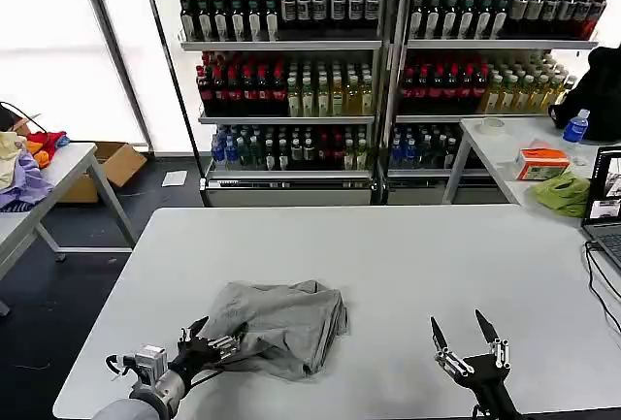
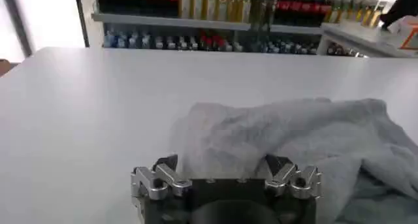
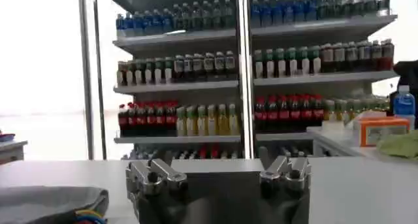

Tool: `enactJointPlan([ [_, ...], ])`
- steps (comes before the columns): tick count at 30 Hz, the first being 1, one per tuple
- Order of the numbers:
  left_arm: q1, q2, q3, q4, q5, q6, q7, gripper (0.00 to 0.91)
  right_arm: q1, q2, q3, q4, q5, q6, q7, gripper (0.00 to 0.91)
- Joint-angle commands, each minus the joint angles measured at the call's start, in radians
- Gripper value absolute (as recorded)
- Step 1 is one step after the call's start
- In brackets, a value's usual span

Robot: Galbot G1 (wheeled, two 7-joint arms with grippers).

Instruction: Fold and organize the clothes.

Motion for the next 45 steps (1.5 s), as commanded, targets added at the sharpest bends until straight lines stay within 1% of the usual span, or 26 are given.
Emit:
enactJointPlan([
  [1, -0.044, 0.006, -0.001, 0.061, -0.099, 0.022, 0.003, 0.897, -0.001, 0.004, -0.001, -0.004, -0.001, 0.0, -0.001, 0.907],
  [3, -0.063, 0.008, 0.001, 0.063, -0.099, 0.021, -0.004, 0.806, 0.0, 0.008, -0.005, -0.005, -0.004, 0.0, -0.001, 0.907],
  [4, -0.068, 0.008, 0.002, 0.062, -0.098, 0.021, -0.006, 0.786, 0.001, 0.009, -0.006, -0.005, -0.006, -0.001, -0.001, 0.907],
  [5, -0.079, 0.009, 0.002, 0.062, -0.098, 0.021, -0.008, 0.725, 0.001, 0.015, -0.008, -0.003, -0.008, -0.001, -0.002, 0.907],
  [6, -0.088, 0.009, 0.001, 0.062, -0.098, 0.022, -0.011, 0.685, 0.0, 0.017, -0.01, -0.002, -0.012, -0.001, -0.002, 0.907],
  [11, -0.093, 0.012, 0.004, 0.064, -0.101, 0.022, -0.01, 0.645, -0.007, 0.025, -0.012, -0.003, -0.017, 0.0, -0.002, 0.907],
  [12, -0.093, 0.011, 0.006, 0.063, -0.1, 0.022, -0.011, 0.615, -0.008, 0.024, -0.012, -0.003, -0.016, 0.0, -0.001, 0.907],
  [14, -0.093, 0.004, 0.01, 0.064, -0.099, 0.023, -0.013, 0.595, -0.009, 0.024, -0.011, -0.001, -0.012, 0.0, 0.0, 0.907],
  [18, -0.076, -0.014, 0.027, 0.054, -0.098, 0.025, -0.02, 0.584, -0.01, 0.025, -0.01, -0.002, -0.012, 0.001, 0.001, 0.907],
  [19, -0.066, -0.018, 0.032, 0.045, -0.097, 0.025, -0.022, 0.514, -0.01, 0.026, -0.01, -0.002, -0.012, 0.001, 0.001, 0.907],
  [20, -0.059, -0.025, 0.035, 0.035, -0.095, 0.024, -0.027, 0.393, -0.011, 0.026, -0.01, -0.001, -0.012, 0.002, 0.001, 0.907],
  [21, -0.055, -0.031, 0.035, 0.027, -0.093, 0.023, -0.032, 0.343, -0.011, 0.026, -0.01, -0.001, -0.012, 0.002, 0.001, 0.907],
  [22, -0.047, -0.043, 0.037, 0.013, -0.088, 0.022, -0.045, 0.232, -0.01, 0.027, -0.009, 0.001, -0.011, 0.002, 0.001, 0.907],
  [24, -0.04, -0.058, 0.034, 0.001, -0.087, 0.021, -0.053, 0.181, -0.01, 0.028, -0.01, 0.003, -0.002, -0.001, 0.001, 0.907],
  [26, -0.041, -0.061, 0.024, 0.0, -0.085, 0.017, -0.055, 0.071, -0.011, 0.027, -0.011, 0.006, 0.014, -0.006, 0.002, 0.907],
  [27, -0.043, -0.058, 0.015, 0.001, -0.085, 0.015, -0.056, 0.04, -0.01, 0.025, -0.011, 0.007, 0.018, -0.007, 0.001, 0.907],
  [28, -0.046, -0.055, 0.008, 0.001, -0.087, 0.012, -0.056, 0.02, -0.009, 0.024, -0.011, 0.006, 0.02, -0.008, 0.001, 0.907],
  [32, -0.036, -0.051, -0.037, -0.022, -0.127, 0.02, -0.053, 0.01, -0.007, 0.022, -0.01, 0.009, 0.036, -0.011, 0.001, 0.907],
  [40, -0.007, -0.066, -0.093, -0.073, -0.175, 0.022, -0.045, 0.01, 0.001, 0.018, -0.005, 0.011, 0.062, -0.019, 0.002, 0.907],
  [43, -0.003, -0.051, -0.142, -0.106, -0.245, 0.044, -0.055, 0.01, -0.001, 0.018, -0.003, 0.016, 0.062, -0.021, 0.002, 0.907],
  [45, 0.006, -0.017, -0.228, -0.122, -0.314, 0.054, -0.06, 0.01, -0.006, 0.016, 0.002, 0.021, 0.066, -0.021, 0.002, 0.907],
])
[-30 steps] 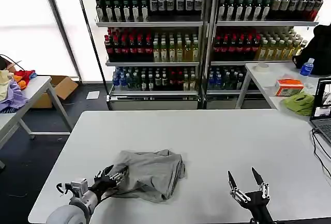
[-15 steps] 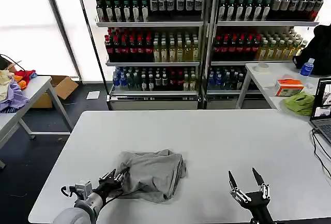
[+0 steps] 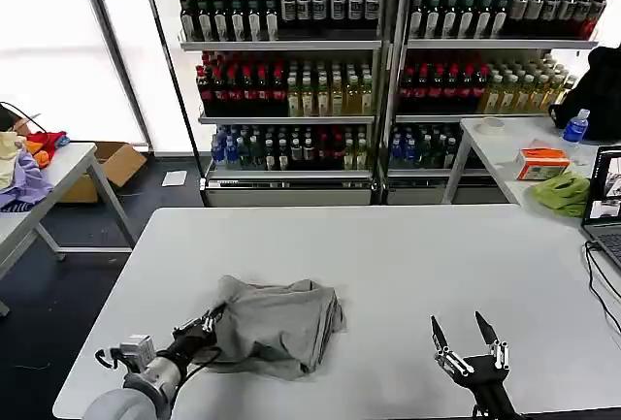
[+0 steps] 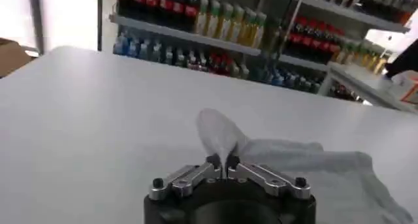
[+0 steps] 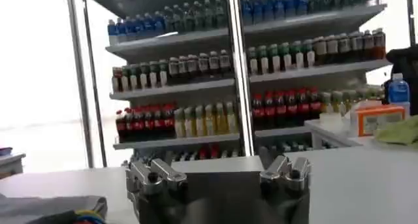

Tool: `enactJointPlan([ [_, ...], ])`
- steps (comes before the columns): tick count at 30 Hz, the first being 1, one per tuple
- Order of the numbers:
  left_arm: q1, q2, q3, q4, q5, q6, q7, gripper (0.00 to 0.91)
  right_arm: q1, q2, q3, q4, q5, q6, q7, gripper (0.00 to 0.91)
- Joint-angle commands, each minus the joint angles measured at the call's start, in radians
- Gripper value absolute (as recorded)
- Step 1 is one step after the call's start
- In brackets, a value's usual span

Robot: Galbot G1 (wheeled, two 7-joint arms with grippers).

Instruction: Fold and organize the clothes.

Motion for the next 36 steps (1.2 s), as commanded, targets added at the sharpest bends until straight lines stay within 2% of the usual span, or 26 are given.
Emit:
enactJointPlan([
  [1, 0.023, 0.058, -0.204, -0.071, -0.198, 0.032, -0.015, 0.01, -0.004, -0.005, 0.007, 0.008, 0.021, -0.002, 0.001, 0.907],
  [7, 0.007, 0.191, -0.465, -0.05, -0.486, 0.068, -0.055, 0.01, 0.003, -0.012, 0.004, 0.007, 0.03, -0.004, 0.001, 0.907],
  [14, -0.025, 0.355, -0.648, -0.03, -0.542, 0.069, -0.054, 0.01, 0.008, -0.019, -0.002, 0.009, 0.033, -0.011, 0.003, 0.907],
  [16, -0.016, 0.38, -0.669, -0.055, -0.554, 0.069, -0.058, 0.01, 0.009, -0.019, -0.001, 0.008, 0.036, -0.011, 0.003, 0.907],
  [19, -0.014, 0.355, -0.652, -0.126, -0.531, 0.069, -0.062, 0.01, 0.01, -0.018, -0.002, 0.002, 0.035, -0.008, 0.003, 0.907],
  [23, 0.01, 0.278, -0.485, -0.225, -0.422, 0.068, -0.063, 0.01, 0.012, -0.014, -0.009, -0.004, 0.034, 0.003, 0.008, 0.907],
  [26, 0.01, 0.196, -0.218, -0.238, -0.248, 0.067, -0.057, 0.01, 0.021, -0.004, -0.016, -0.009, 0.03, 0.005, 0.008, 0.907],
  [27, -0.005, 0.169, -0.095, -0.213, -0.176, 0.066, -0.059, 0.01, 0.024, 0.002, -0.02, -0.01, 0.028, 0.005, 0.008, 0.907],
  [31, -0.072, 0.106, 0.139, -0.11, -0.08, 0.046, -0.06, 0.01, 0.013, 0.006, -0.025, -0.007, 0.018, 0.008, 0.006, 0.907],
  [34, -0.179, 0.085, 0.34, 0.028, -0.042, 0.036, -0.064, 0.01, -0.001, 0.006, -0.021, -0.006, 0.014, 0.011, 0.006, 0.907],
  [36, -0.294, 0.04, 0.456, 0.108, -0.038, 0.038, -0.104, 0.01, -0.01, 0.007, -0.02, -0.003, 0.013, 0.012, 0.005, 0.907],
])
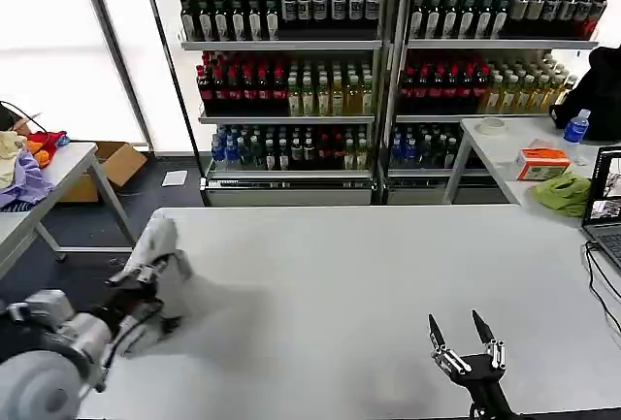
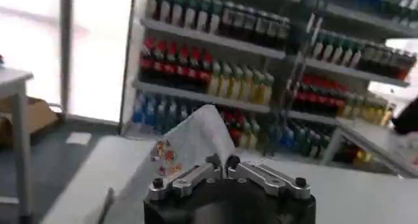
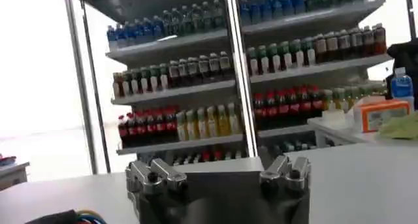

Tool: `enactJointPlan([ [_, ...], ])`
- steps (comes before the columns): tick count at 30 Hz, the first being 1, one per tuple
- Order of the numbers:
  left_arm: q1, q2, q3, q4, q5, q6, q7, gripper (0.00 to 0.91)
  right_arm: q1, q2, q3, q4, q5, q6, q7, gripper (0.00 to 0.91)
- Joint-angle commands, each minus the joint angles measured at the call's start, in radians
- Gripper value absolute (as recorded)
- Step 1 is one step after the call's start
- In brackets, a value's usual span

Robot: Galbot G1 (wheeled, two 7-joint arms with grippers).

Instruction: Fold and organize the clothes.

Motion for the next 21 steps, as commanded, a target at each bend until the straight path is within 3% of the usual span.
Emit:
enactJointPlan([
  [1, -0.273, -0.156, 0.67, 0.235, 0.203, -0.01, -0.062, 0.01, -0.023, 0.009, 0.001, 0.007, -0.006, 0.002, 0.0, 0.907],
  [5, -0.422, -0.271, 0.822, 0.343, 0.112, 0.007, -0.163, 0.03, -0.031, 0.024, -0.01, 0.014, -0.053, -0.019, 0.01, 0.907],
  [6, -0.451, -0.288, 0.841, 0.372, 0.089, 0.011, -0.185, 0.383, -0.032, 0.026, -0.014, 0.018, -0.072, -0.038, 0.024, 0.907],
  [7, -0.474, -0.315, 0.853, 0.392, 0.064, 0.007, -0.197, 0.504, -0.032, 0.028, -0.019, 0.02, -0.094, -0.056, 0.036, 0.907],
  [8, -0.481, -0.332, 0.859, 0.42, 0.051, 0.003, -0.19, 0.907, -0.03, 0.031, -0.026, 0.024, -0.121, -0.082, 0.055, 0.907],
  [12, -0.509, -0.376, 0.862, 0.44, -0.013, -0.012, -0.2, 0.907, -0.018, 0.014, -0.064, 0.035, -0.122, -0.182, 0.089, 0.907],
  [15, -0.502, -0.371, 0.843, 0.377, -0.072, 0.005, -0.218, 0.907, 0.007, -0.004, -0.088, 0.041, -0.101, -0.247, 0.1, 0.907],
  [17, -0.492, -0.356, 0.822, 0.33, -0.09, 0.014, -0.227, 0.907, 0.047, -0.018, -0.119, 0.043, -0.062, -0.334, 0.123, 0.907],
  [21, -0.471, -0.298, 0.708, 0.214, -0.127, 0.018, -0.227, 0.907, 0.185, -0.018, -0.201, 0.032, -0.007, -0.443, 0.22, 0.907],
])
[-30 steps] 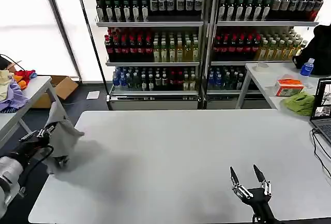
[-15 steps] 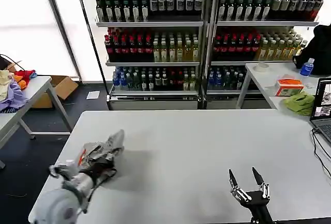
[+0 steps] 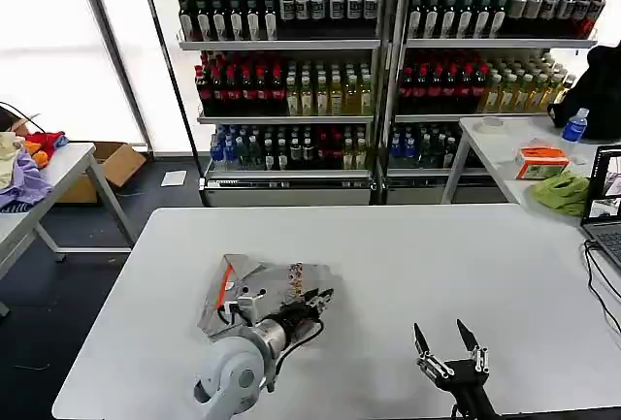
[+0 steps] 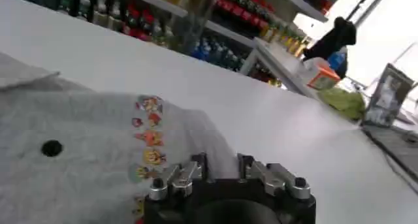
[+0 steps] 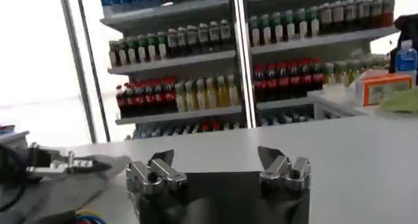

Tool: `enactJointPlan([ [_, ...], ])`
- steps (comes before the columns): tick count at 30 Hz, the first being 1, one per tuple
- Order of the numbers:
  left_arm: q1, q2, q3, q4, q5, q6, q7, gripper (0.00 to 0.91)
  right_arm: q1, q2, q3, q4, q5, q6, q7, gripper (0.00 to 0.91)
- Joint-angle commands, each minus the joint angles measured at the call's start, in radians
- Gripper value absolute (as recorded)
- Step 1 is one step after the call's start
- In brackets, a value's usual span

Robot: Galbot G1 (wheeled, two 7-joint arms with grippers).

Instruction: Fold and organize the clothes.

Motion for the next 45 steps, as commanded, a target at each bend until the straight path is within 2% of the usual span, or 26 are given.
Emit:
enactJointPlan([
  [1, -0.079, -0.012, -0.01, -0.104, -0.129, 0.013, -0.057, 0.907, 0.193, -0.022, -0.144, -0.002, 0.071, -0.277, 0.151, 0.907],
  [5, -0.035, 0.09, -0.153, -0.196, -0.051, 0.008, 0.026, 0.907, 0.343, -0.063, -0.281, -0.029, 0.183, -0.366, 0.234, 0.907],
  [7, 0.024, 0.149, -0.272, -0.209, 0.161, -0.026, 0.16, 0.907, 0.464, -0.076, -0.357, -0.073, 0.261, -0.412, 0.277, 0.907],
  [10, 0.089, 0.206, -0.414, -0.195, 0.354, -0.065, 0.259, 0.907, 0.573, -0.071, -0.456, -0.141, 0.318, -0.453, 0.313, 0.907],
  [12, 0.134, 0.227, -0.498, -0.182, 0.448, -0.097, 0.292, 0.907, 0.656, -0.062, -0.535, -0.203, 0.458, -0.528, 0.37, 0.907],
  [14, 0.17, 0.233, -0.545, -0.178, 0.529, -0.125, 0.314, 0.907, 0.698, -0.068, -0.595, -0.24, 0.529, -0.565, 0.39, 0.907],
  [20, 0.264, 0.202, -0.607, -0.204, 0.543, -0.138, 0.319, 0.907, 0.782, -0.097, -0.67, -0.316, 0.678, -0.605, 0.376, 0.907],
  [21, 0.272, 0.195, -0.606, -0.201, 0.559, -0.144, 0.322, 0.907, 0.784, -0.097, -0.678, -0.319, 0.674, -0.601, 0.378, 0.907],
  [22, 0.279, 0.186, -0.596, -0.193, 0.609, -0.157, 0.33, 0.907, 0.788, -0.095, -0.694, -0.326, 0.664, -0.595, 0.376, 0.756],
  [23, 0.28, 0.184, -0.592, -0.192, 0.614, -0.159, 0.331, 0.907, 0.79, -0.09, -0.698, -0.328, 0.661, -0.592, 0.374, 0.524],
  [24, 0.28, 0.176, -0.584, -0.191, 0.615, -0.158, 0.33, 0.907, 0.792, -0.081, -0.698, -0.331, 0.661, -0.588, 0.382, 0.0],
  [28, 0.277, 0.163, -0.56, -0.196, 0.62, -0.155, 0.331, 0.907, 0.79, -0.066, -0.675, -0.354, 0.658, -0.554, 0.39, 0.0],
  [32, 0.277, 0.164, -0.558, -0.182, 0.611, -0.155, 0.33, 0.907, 0.757, -0.083, -0.63, -0.323, 0.649, -0.547, 0.36, 0.0],
  [35, 0.282, 0.167, -0.549, -0.165, 0.61, -0.159, 0.33, 0.907, 0.722, -0.102, -0.591, -0.299, 0.607, -0.547, 0.327, 0.0],
  [36, 0.283, 0.168, -0.544, -0.163, 0.611, -0.159, 0.33, 0.907, 0.697, -0.113, -0.557, -0.288, 0.551, -0.548, 0.31, 0.0],
  [41, 0.278, 0.167, -0.518, -0.153, 0.611, -0.159, 0.328, 0.907, 0.628, -0.15, -0.46, -0.213, 0.518, -0.587, 0.27, 0.0],
  [45, 0.271, 0.164, -0.505, -0.147, 0.606, -0.158, 0.328, 0.907, 0.57, -0.219, -0.372, -0.151, 0.411, -0.606, 0.189, 0.0],
])
